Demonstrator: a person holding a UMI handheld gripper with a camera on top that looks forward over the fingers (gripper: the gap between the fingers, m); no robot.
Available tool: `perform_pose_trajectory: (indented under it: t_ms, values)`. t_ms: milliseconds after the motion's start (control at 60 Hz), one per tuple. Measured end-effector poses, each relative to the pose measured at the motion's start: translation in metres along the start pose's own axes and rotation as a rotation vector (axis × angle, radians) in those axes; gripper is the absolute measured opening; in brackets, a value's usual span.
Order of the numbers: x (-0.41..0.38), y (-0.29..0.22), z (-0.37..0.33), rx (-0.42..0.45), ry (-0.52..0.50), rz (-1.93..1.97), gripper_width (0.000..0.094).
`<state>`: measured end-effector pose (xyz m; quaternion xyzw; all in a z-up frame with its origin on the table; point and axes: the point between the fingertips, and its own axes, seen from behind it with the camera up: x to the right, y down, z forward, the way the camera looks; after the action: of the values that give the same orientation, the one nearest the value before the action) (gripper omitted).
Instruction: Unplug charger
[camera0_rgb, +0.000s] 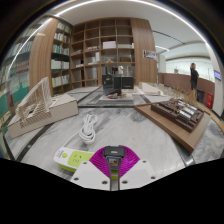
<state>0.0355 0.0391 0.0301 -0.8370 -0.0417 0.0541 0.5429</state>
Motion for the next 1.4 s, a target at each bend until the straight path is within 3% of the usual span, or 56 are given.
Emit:
perform_pose_trajectory:
  t_ms: [117,217,333,433,550,717,900,967,983,1000,1033,1083,1400]
  values:
    - [-0.002,-0.003,-0.003,-0.031,-0.015,0.018,0.0075]
    - [0.003,-0.094,-0.049,0.182,-0.017,0.008,0.0074]
    - [0.016,-0.139,-0.088,0.244,-0.006,0.0,0.0073]
    - [0.042,-0.121,-0.086,0.174,0.032,-0.029,0.0073]
    - [0.066,-0.054,-0.07,0.02,0.061,-0.017,0.0076]
    - [0.067,0.024,-0.043,-0.151,0.01,-0.017,0.0145]
    - [0.079,0.039,-0.025,-0.162,0.059,-0.053,0.0315]
    - [0.086,0.041,-0.027,-0.182,0.084,-0.069,0.0703]
    - [0.092,0.04,-0.028,-0.178,0.107,-0.077,0.0727]
    - [0.097,0.039,-0.03,-0.176,0.124,-0.089,0.0847]
    - [0.101,0.038,-0.036,-0.174,0.137,-0.107,0.0895]
    - [0.098,0.037,-0.047,-0.176,0.118,-0.103,0.0844]
    - [0.057,-0.004,-0.162,-0.058,0.045,-0.004,0.0849]
